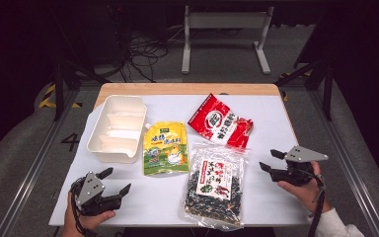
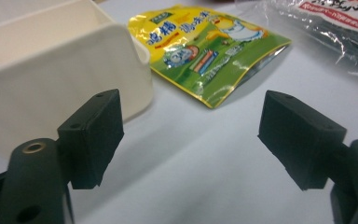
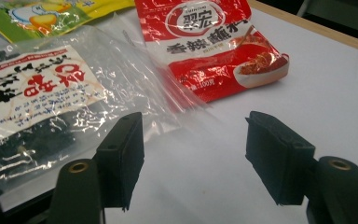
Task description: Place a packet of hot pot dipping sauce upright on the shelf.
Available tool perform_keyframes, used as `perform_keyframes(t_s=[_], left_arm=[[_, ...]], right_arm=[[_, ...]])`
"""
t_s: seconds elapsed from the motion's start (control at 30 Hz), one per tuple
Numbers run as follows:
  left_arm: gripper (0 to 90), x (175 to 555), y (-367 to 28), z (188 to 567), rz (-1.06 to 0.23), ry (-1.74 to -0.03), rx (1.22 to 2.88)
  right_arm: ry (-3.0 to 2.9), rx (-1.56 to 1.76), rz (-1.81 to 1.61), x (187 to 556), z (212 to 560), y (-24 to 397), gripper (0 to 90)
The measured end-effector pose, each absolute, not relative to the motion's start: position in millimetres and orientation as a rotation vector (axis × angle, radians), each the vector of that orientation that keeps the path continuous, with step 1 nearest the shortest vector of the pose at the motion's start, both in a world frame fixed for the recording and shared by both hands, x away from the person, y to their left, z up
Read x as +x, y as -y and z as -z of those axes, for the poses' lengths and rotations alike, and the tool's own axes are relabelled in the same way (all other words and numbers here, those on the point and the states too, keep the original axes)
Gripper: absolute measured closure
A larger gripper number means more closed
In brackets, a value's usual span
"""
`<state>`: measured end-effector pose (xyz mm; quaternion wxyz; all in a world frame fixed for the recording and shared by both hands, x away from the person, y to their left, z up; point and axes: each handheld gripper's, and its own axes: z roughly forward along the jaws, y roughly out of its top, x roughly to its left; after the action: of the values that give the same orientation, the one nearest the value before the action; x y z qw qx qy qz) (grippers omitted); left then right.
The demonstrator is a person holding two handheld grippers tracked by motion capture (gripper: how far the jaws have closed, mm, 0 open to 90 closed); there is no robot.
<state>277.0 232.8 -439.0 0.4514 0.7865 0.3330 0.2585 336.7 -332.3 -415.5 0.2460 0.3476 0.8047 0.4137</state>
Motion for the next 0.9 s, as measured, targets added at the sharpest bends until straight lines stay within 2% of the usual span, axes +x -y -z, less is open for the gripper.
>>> perform_keyframes(t_s=[0.13, 0.17, 0.3, 0.53, 0.6, 0.7, 0.77, 0.8, 0.9], left_arm=[[30.3, 277, -229, 432, -0.670, -0.803, 1.948], [30.3, 280, -226, 427, -0.718, -0.801, 1.955], [30.7, 291, -227, 417, -0.707, -0.796, 1.921], [38.2, 308, -220, 408, -0.740, -0.774, 1.927], [40.4, 319, -220, 410, -0.711, -0.790, 1.938], [43.8, 325, -217, 412, -0.660, -0.781, 1.948], [42.8, 326, -214, 412, -0.661, -0.777, 1.969], [42.5, 325, -211, 411, -0.703, -0.790, 1.993], [38.1, 322, -217, 408, -0.734, -0.805, 1.963]], right_arm=[[-2.187, 0.949, -1.145, 344, 414, 331, 36.3], [-2.182, 0.956, -1.150, 348, 413, 333, 36.3], [-2.156, 1.016, -1.161, 361, 412, 342, 36.4], [-2.133, 1.087, -1.144, 390, 412, 351, 40.0], [-2.133, 1.111, -1.152, 407, 415, 352, 48.8], [-2.157, 1.118, -1.122, 421, 418, 348, 51.3], [-2.188, 1.127, -1.099, 434, 423, 342, 48.1], [-2.177, 1.155, -1.104, 441, 425, 339, 44.7], [-2.170, 1.183, -1.100, 455, 427, 334, 38.2]])
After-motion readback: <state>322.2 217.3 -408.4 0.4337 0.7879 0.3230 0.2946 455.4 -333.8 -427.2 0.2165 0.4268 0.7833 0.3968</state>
